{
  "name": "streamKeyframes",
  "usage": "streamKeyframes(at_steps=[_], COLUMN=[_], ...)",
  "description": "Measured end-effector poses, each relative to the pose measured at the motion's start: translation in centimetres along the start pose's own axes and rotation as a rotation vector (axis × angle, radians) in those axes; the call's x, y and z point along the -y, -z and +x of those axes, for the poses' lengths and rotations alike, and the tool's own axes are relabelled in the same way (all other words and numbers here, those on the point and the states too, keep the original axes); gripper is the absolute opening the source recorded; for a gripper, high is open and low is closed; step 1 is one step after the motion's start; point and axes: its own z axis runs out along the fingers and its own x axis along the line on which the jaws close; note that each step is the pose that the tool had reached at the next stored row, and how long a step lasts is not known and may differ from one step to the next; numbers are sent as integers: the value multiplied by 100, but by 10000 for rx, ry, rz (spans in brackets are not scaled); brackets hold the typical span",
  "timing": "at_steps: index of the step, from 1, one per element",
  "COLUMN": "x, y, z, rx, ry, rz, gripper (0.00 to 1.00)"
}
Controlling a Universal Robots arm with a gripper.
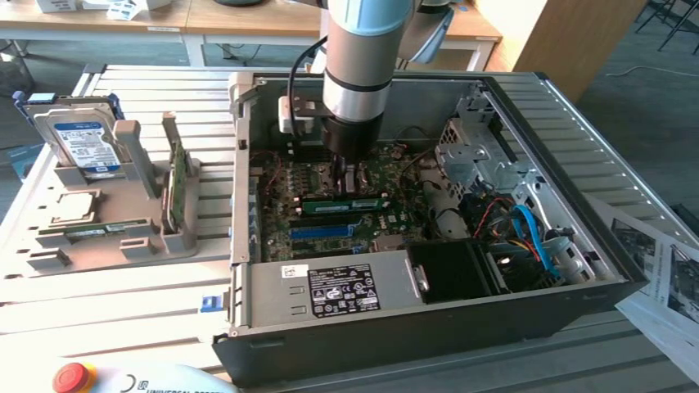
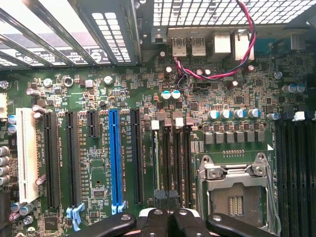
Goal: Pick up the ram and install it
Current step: 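Press down the ram until it locks into place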
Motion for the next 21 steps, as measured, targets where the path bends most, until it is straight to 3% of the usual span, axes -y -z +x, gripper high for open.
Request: streamKeyframes(at_steps=[21], x=[-8], y=[-18], z=[2], rx=[0], ry=[0], rz=[1], gripper=[11])
